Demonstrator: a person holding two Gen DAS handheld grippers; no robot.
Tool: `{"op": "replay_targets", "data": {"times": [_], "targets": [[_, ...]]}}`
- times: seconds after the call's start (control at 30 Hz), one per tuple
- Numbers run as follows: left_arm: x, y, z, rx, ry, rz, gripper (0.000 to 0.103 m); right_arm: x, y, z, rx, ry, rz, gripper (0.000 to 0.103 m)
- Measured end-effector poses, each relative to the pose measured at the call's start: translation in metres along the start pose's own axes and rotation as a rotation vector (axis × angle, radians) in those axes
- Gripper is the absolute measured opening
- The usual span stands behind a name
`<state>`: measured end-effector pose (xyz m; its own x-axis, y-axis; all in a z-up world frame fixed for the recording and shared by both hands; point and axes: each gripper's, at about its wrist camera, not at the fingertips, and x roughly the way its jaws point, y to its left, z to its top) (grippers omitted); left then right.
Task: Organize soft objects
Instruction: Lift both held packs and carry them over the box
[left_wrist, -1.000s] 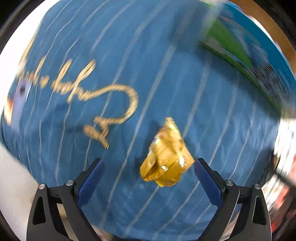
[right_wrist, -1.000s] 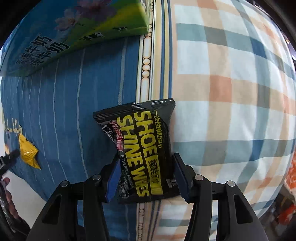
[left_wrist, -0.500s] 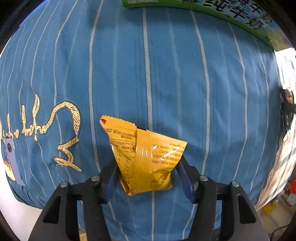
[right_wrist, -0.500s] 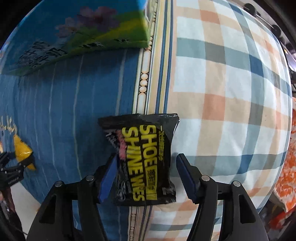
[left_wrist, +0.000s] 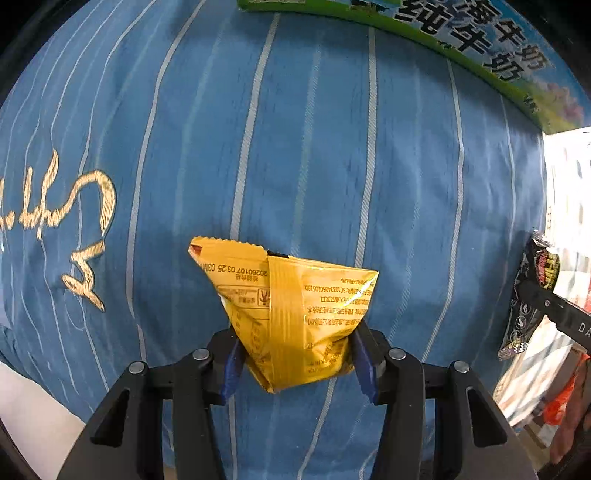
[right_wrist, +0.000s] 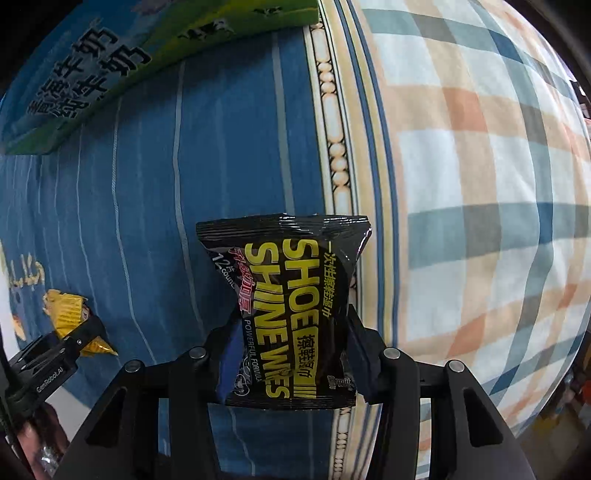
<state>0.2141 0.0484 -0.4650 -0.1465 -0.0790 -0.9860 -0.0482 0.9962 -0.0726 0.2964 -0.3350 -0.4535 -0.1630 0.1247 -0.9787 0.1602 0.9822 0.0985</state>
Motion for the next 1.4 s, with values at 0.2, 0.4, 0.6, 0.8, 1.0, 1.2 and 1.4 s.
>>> {"op": "replay_targets", "data": {"times": [0.2, 0.4, 0.6, 0.8, 1.0, 1.2, 1.4], "targets": [[0.009, -0.022, 0.007, 0.024, -0.023, 0.047, 0.048, 0.008, 0.019, -0.016, 0.019, -0.009, -0.039, 0.054], [0.015, -0.045, 0.02, 0.023, -0.043, 0.062, 0.047, 0.015, 0.043, -0.011, -0.001, -0.005, -0.101, 0.056], [0.005, -0.056, 0.012, 0.027, -0.064, 0.064, 0.046, 0.004, 0.077, -0.023, -0.038, -0.017, -0.124, 0.046], [-0.024, -0.068, 0.002, 0.06, -0.123, 0.059, 0.046, -0.004, 0.101, -0.042, -0.07, -0.051, -0.098, 0.045], [-0.065, -0.086, -0.01, 0.077, -0.193, 0.024, 0.046, -0.059, 0.118, -0.06, -0.098, -0.131, -0.049, 0.045], [-0.116, -0.095, -0.02, 0.107, -0.273, -0.033, 0.046, -0.128, 0.136, -0.081, -0.132, -0.24, -0.007, 0.045], [-0.175, -0.088, -0.024, 0.128, -0.354, -0.071, 0.046, -0.178, 0.138, -0.098, -0.176, -0.329, 0.014, 0.045]]}}
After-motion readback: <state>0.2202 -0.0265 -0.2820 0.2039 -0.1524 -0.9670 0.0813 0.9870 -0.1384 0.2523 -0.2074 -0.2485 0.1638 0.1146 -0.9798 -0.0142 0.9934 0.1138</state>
